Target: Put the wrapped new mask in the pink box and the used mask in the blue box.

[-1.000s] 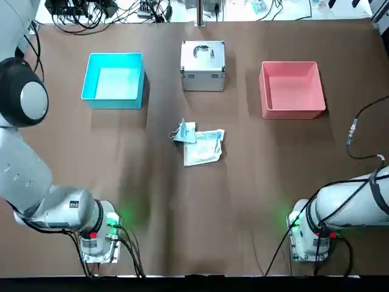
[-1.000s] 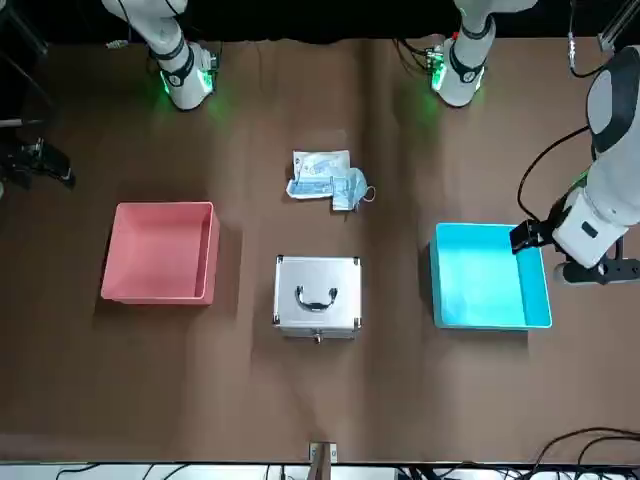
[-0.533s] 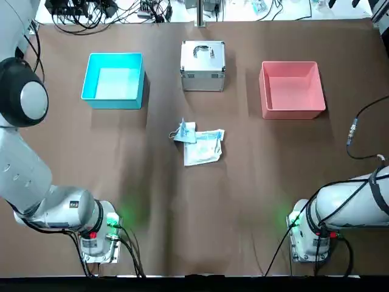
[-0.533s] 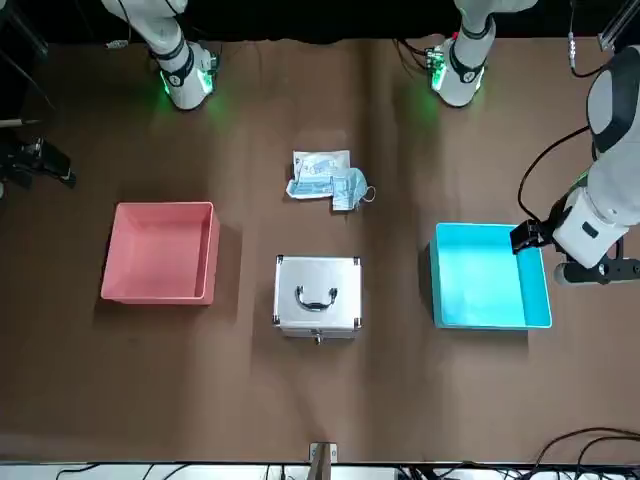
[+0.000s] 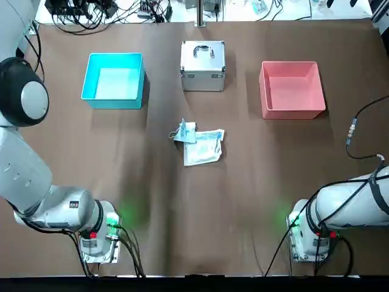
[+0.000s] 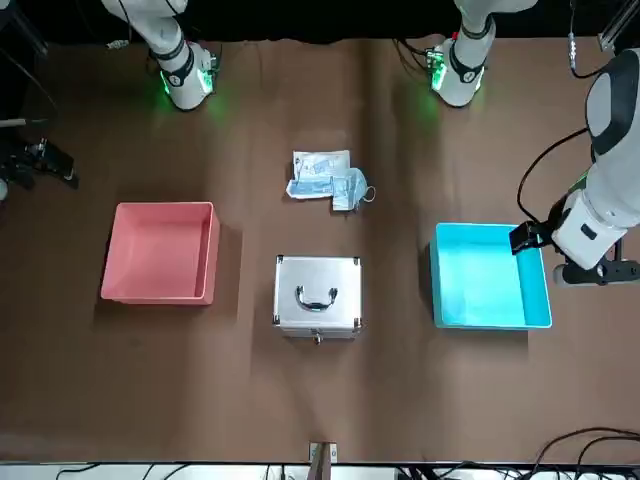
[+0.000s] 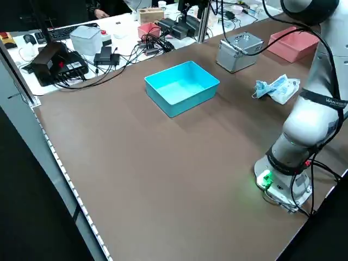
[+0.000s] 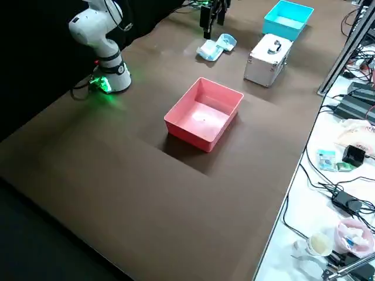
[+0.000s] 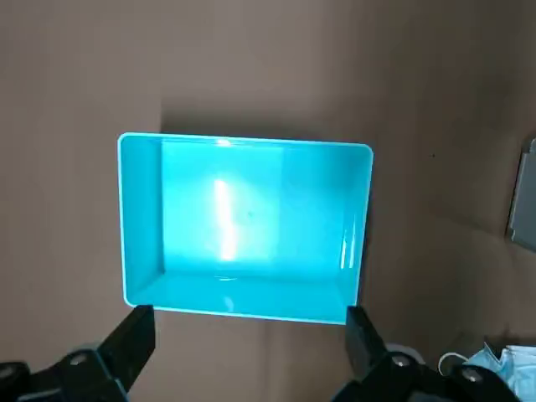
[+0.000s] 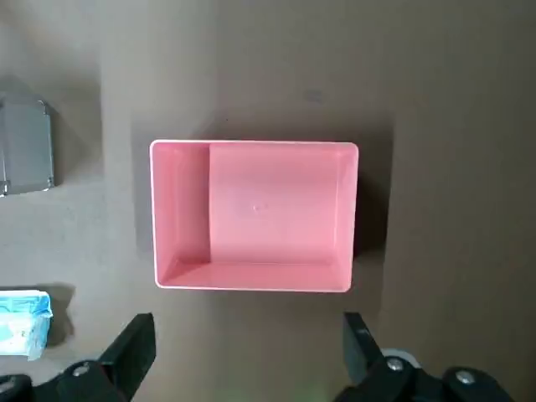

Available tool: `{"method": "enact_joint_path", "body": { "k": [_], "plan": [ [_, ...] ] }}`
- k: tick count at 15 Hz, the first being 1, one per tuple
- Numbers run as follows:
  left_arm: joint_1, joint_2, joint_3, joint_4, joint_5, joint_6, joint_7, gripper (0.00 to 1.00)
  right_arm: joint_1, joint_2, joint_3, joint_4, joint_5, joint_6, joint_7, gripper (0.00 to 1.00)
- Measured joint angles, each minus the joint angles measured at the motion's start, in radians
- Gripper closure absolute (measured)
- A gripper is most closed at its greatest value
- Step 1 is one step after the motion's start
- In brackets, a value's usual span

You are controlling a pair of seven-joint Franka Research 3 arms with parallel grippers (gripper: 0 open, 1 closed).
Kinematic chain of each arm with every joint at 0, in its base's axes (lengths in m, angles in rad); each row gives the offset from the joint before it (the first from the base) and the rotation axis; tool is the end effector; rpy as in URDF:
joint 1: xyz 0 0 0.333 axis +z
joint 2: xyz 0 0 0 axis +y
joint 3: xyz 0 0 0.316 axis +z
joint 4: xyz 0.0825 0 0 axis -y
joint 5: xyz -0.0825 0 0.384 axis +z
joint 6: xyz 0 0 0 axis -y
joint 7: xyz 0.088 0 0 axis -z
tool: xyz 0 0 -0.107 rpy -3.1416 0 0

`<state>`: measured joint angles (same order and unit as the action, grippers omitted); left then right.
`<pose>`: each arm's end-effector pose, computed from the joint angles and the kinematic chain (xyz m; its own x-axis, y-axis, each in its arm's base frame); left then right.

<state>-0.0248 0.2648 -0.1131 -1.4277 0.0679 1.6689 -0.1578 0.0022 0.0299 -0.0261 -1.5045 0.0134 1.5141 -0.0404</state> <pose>0.6346 -0.0726 0.5436 0.9997 0.0164 -0.0158 0.0158 -0.9990 -0.0408 0.5583 -0.0116 0.6341 0.9997 0.0173 -0.0198 0.0170 -0.9998 -0.0134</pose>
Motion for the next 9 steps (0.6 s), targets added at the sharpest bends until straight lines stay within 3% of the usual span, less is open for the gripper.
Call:
{"method": "enact_joint_path", "body": {
  "k": [9],
  "plan": [
    [-0.002, 0.045, -0.007, -0.008, 0.000, -0.006, 0.025, 0.00, 0.101, 0.040, 0.004, -0.017, 0.052, 0.009, 0.003, 0.02]
  ]
}}
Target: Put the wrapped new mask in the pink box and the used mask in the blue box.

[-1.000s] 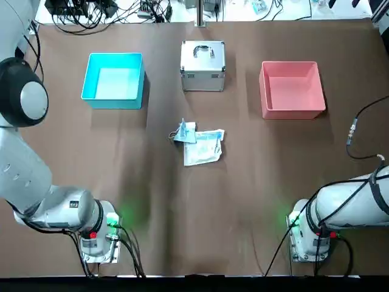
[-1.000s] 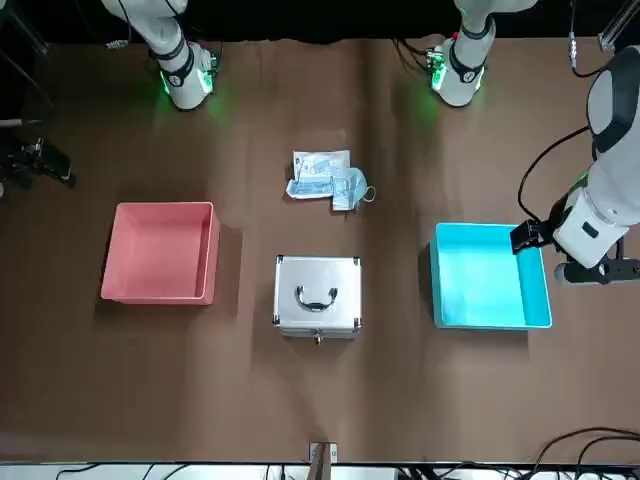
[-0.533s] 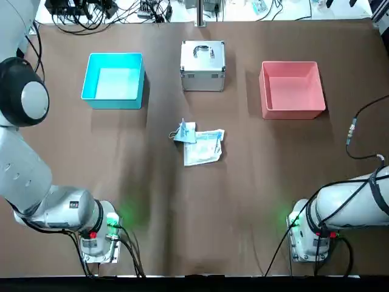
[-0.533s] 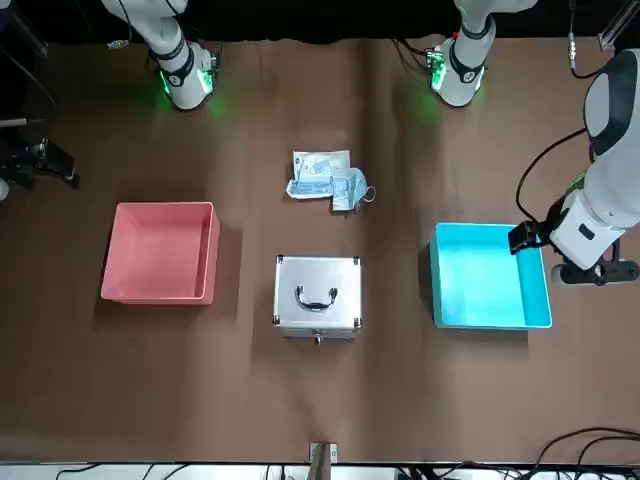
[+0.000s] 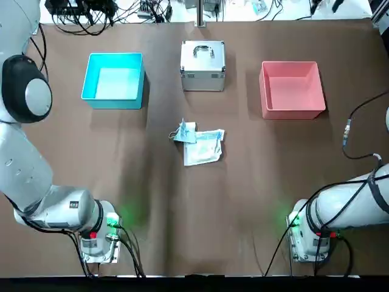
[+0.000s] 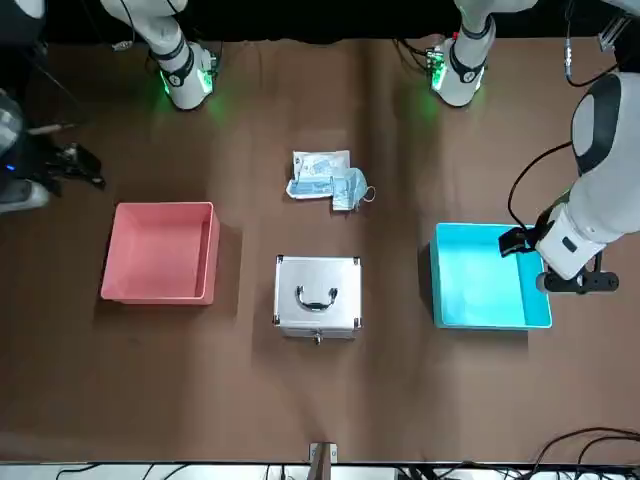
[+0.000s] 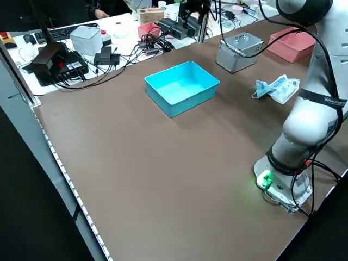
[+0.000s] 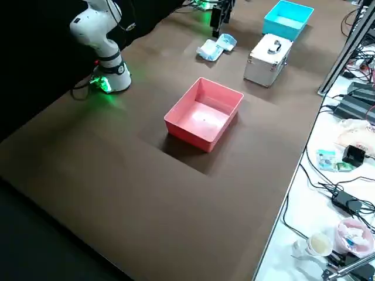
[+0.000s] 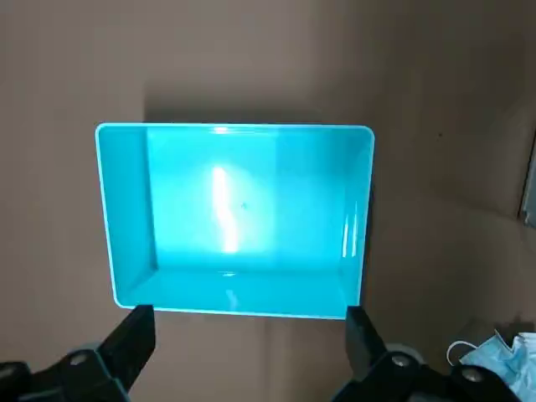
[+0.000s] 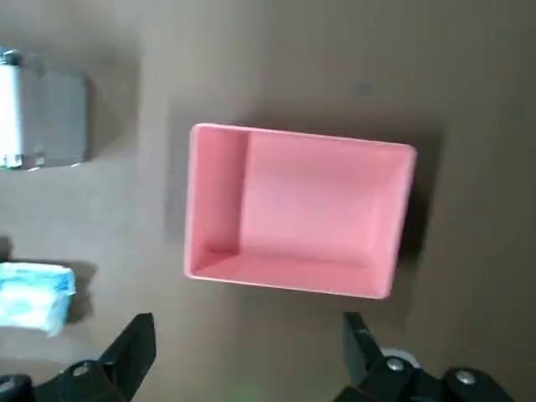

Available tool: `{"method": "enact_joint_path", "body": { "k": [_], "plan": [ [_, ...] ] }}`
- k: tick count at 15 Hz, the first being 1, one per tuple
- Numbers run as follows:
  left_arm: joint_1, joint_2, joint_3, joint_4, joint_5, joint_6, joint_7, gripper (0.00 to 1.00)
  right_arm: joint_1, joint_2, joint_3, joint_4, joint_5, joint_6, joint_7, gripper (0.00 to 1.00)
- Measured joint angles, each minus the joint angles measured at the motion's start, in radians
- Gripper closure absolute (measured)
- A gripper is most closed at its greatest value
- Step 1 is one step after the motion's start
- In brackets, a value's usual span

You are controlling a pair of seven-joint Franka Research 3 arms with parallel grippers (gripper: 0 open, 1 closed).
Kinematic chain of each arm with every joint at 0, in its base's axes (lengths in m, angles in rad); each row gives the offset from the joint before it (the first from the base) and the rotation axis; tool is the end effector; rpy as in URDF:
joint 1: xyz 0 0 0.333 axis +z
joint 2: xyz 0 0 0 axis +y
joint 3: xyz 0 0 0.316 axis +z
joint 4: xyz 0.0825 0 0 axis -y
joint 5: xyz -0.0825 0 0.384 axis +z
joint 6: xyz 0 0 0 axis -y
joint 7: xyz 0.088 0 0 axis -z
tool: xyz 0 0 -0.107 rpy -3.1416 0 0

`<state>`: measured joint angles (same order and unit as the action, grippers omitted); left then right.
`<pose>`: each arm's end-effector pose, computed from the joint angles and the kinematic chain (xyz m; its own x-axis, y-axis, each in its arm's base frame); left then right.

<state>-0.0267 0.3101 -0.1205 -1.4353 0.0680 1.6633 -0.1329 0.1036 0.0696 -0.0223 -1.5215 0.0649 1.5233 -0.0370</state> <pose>0.6415 -0.0780 0.5107 0.9970 -0.0175 -0.0751 -0.0206 -0.9990 -0.0406 0.5679 0.0540 0.6047 0.9905 0.1208 -0.0652 0.1165 -0.9910 -0.0657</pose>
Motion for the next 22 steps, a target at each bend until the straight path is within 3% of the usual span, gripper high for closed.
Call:
{"method": "enact_joint_path", "body": {
  "k": [5, 8, 12, 16, 17, 22],
  "plan": [
    [-0.059, 0.022, -0.028, -0.011, -0.027, -0.008, -0.197, 0.00, 0.044, 0.041, 0.000, -0.006, 0.069, 0.016, 0.034, 0.02],
    [-0.153, 0.061, -0.050, -0.014, -0.034, -0.009, -0.298, 0.00, 0.103, 0.074, 0.001, -0.028, 0.117, 0.025, 0.168, 0.02],
    [-0.216, 0.085, -0.074, -0.020, -0.111, -0.009, -0.338, 0.00, 0.201, 0.136, 0.003, -0.080, 0.193, 0.124, 0.324, 0.02],
    [-0.225, 0.085, -0.146, -0.066, -0.118, -0.013, -0.463, 0.00, 0.294, 0.146, 0.004, -0.219, 0.259, 0.261, 0.401, 0.02],
    [-0.236, 0.085, -0.172, -0.100, -0.118, -0.003, -0.514, 0.00, 0.331, 0.146, 0.004, -0.288, 0.327, 0.292, 0.408, 0.02],
    [-0.293, 0.082, -0.179, -0.231, -0.118, 0.181, -0.634, 0.00, 0.430, 0.146, 0.004, -0.437, 0.478, 0.411, 0.409, 0.03]
  ]
}}
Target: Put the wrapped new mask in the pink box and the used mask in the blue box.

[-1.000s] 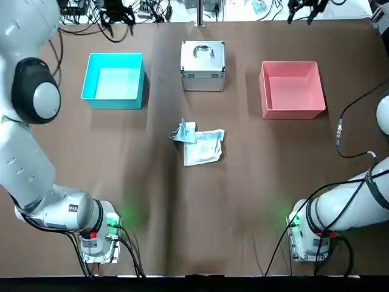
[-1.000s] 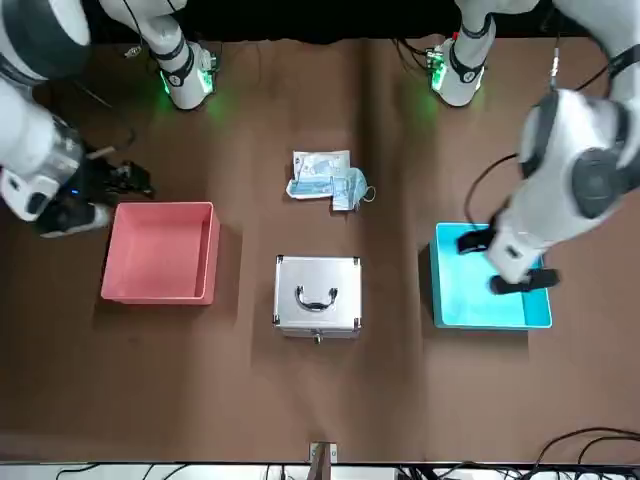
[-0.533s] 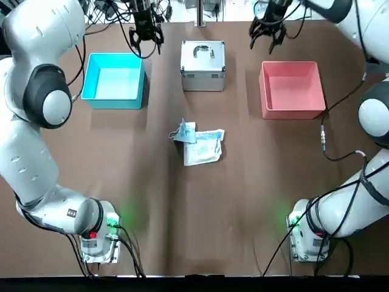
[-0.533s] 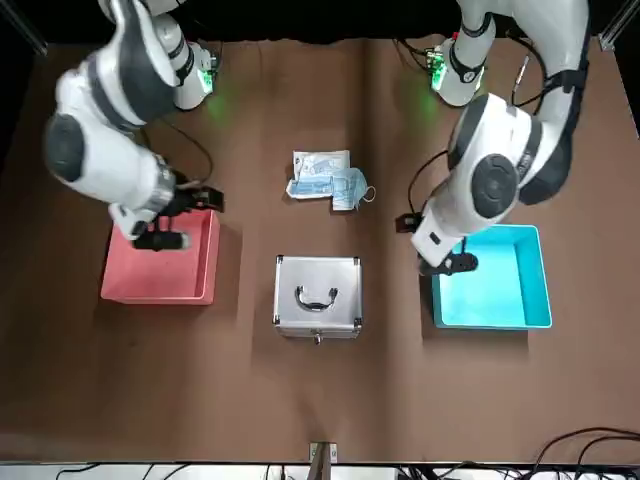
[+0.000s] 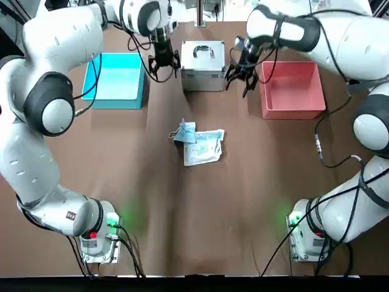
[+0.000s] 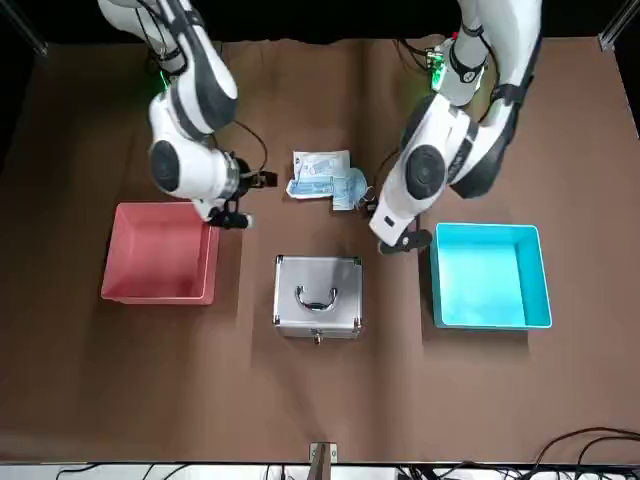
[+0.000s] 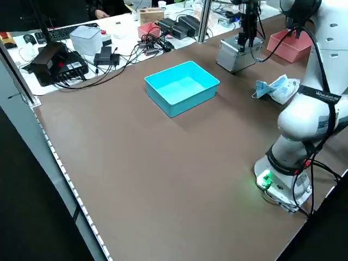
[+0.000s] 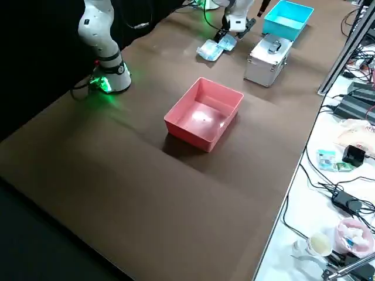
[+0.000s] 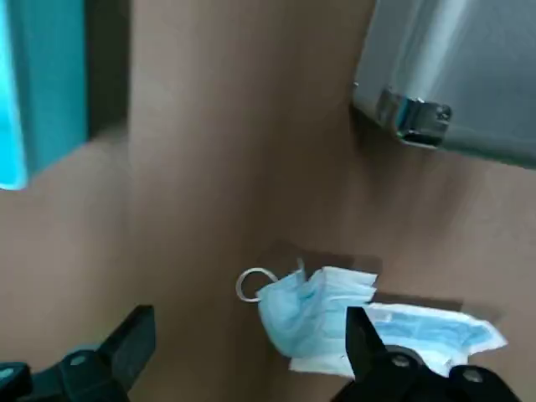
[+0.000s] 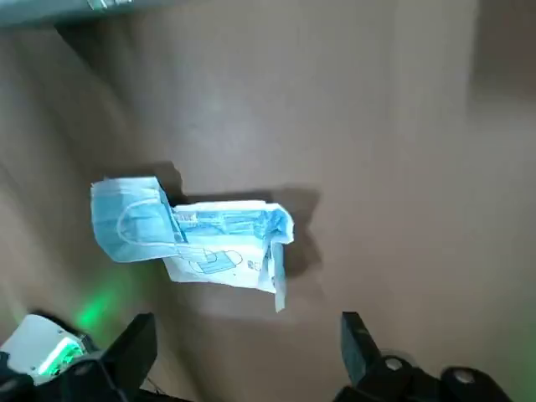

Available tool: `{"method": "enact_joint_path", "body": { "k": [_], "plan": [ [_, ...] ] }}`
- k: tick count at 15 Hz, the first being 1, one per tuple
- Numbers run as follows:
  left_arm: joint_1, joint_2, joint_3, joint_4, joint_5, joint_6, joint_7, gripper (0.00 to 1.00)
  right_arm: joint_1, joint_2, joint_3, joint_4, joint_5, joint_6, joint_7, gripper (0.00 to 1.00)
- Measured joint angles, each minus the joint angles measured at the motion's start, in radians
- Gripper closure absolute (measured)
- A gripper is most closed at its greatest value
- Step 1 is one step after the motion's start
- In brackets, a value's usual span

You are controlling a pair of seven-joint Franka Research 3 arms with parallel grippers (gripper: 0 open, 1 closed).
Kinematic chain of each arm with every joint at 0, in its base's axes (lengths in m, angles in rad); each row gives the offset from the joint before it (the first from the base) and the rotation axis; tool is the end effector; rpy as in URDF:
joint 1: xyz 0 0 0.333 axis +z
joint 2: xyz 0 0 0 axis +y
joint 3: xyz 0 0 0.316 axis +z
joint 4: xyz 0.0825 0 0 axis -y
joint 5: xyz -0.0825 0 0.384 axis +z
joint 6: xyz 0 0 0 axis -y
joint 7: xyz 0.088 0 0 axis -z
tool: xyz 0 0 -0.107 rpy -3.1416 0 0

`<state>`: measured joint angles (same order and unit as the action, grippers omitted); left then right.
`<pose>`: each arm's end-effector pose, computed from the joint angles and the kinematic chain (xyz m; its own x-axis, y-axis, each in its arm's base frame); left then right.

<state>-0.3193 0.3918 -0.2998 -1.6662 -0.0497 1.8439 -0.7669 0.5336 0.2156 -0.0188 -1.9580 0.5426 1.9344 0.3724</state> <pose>0.5275 -0.3582 0.3738 0.9525 0.1728 -0.2509 0.1722 -0.9848 -0.0243 0.4846 0.3153 0.3575 0.9099 -0.0413 -0.4127 -0.1750 -0.9403 -0.2918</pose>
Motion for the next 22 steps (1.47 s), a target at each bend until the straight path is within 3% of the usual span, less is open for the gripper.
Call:
{"method": "enact_joint_path", "body": {
  "k": [6, 11, 16, 20, 22],
  "plan": [
    [-0.078, -0.003, -0.001, -0.095, 0.000, 0.147, -0.119, 0.00, 0.171, 0.020, 0.002, -0.202, 0.088, 0.259, 0.001, 0.07],
    [-0.127, -0.004, -0.001, -0.187, 0.000, 0.239, -0.186, 0.00, 0.251, 0.149, 0.002, -0.223, 0.152, 0.395, 0.002, 0.09],
    [-0.182, -0.005, -0.002, -0.244, 0.000, 0.311, -0.245, 0.00, 0.293, 0.227, 0.003, -0.217, 0.184, 0.436, 0.002, 0.12],
    [-0.191, -0.002, -0.001, -0.342, 0.001, 0.434, -0.250, 0.00, 0.321, 0.245, 0.003, -0.189, 0.231, 0.436, 0.002, 0.24],
    [-0.195, 0.007, -0.001, -0.356, 0.004, 0.457, -0.267, 0.00, 0.323, 0.254, 0.003, -0.181, 0.236, 0.436, 0.002, 0.44]
  ]
}}
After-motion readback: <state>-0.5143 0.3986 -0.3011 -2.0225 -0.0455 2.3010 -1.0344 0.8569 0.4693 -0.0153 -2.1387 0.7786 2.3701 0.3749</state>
